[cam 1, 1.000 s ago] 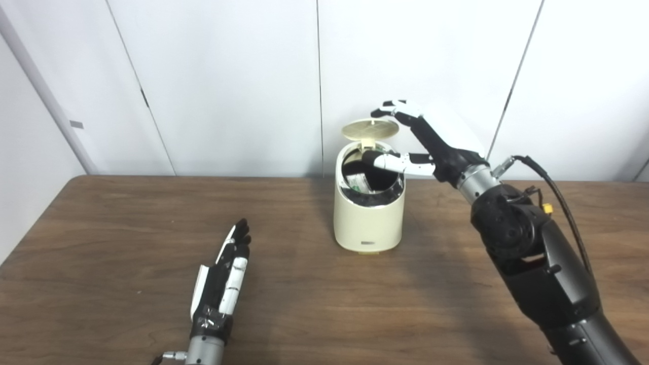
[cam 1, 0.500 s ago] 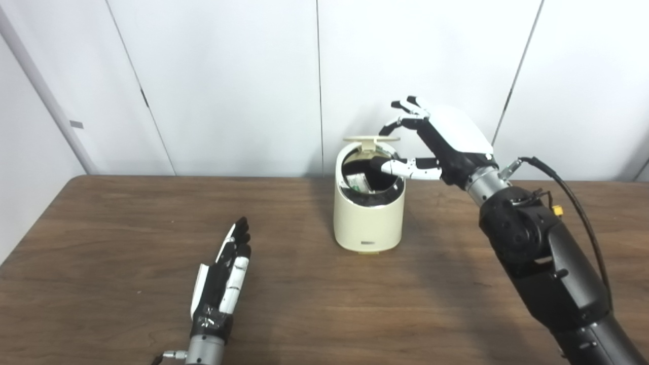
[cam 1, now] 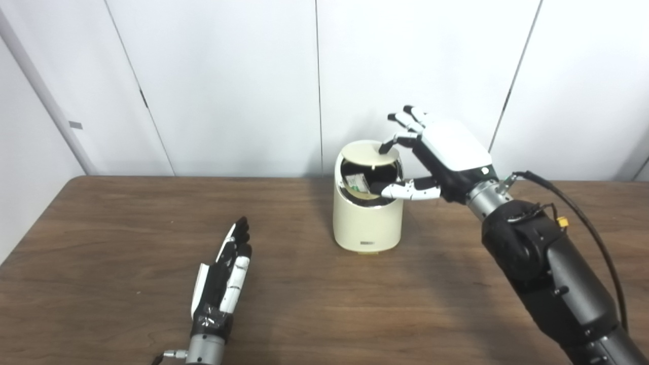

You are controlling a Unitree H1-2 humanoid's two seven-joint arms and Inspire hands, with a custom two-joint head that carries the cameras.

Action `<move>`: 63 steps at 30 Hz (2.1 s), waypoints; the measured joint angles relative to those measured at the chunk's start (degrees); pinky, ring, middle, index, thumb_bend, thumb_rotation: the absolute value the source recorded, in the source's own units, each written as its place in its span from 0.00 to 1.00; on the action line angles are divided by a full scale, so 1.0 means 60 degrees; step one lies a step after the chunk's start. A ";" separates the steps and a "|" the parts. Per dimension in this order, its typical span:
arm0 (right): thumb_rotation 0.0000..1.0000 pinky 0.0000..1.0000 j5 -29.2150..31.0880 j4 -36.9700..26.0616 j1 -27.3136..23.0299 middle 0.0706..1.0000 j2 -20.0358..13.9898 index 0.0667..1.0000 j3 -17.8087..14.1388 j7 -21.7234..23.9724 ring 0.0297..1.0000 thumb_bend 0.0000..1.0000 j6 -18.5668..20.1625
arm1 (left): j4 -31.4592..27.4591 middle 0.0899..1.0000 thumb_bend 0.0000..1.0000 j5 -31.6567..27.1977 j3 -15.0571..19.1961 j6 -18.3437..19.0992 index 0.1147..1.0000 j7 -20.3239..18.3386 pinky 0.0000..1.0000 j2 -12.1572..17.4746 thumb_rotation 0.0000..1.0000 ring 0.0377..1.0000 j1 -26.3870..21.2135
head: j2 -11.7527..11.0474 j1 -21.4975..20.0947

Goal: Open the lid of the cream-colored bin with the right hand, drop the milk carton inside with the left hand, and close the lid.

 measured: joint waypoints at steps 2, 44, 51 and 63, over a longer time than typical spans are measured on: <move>0.68 0.98 -0.0086 -0.0038 0.0003 0.95 0.0046 0.69 0.0042 0.0227 1.00 0.57 0.0005 | -0.0004 0.97 0.57 -0.0003 0.0018 0.0094 1.00 0.0006 1.00 -0.0008 0.86 0.98 -0.0009 | 0.0000 -0.0073; 0.93 1.00 -0.1759 -0.0939 0.0483 1.00 0.0330 0.78 0.0295 0.2411 1.00 0.70 0.0053 | -0.0093 0.98 0.46 -0.0147 0.0138 0.0610 1.00 -0.0046 1.00 -0.0022 0.53 0.99 0.0000 | 0.0338 -0.0307; 0.98 1.00 -0.1972 -0.1129 0.0480 1.00 0.0410 0.77 0.0290 0.2900 1.00 0.75 0.0165 | -0.0089 0.98 0.46 -0.0111 0.0132 0.0612 1.00 -0.0037 1.00 -0.0010 0.53 0.99 0.0000 | 0.0352 -0.0264; 1.00 1.00 -0.1620 -0.1410 0.0669 1.00 0.0383 0.84 0.0029 0.3149 1.00 0.73 0.0318 | -0.0096 0.97 0.45 -0.0086 0.0117 0.0614 1.00 -0.0026 1.00 -0.0014 0.54 0.99 0.0001 | 0.0337 -0.0205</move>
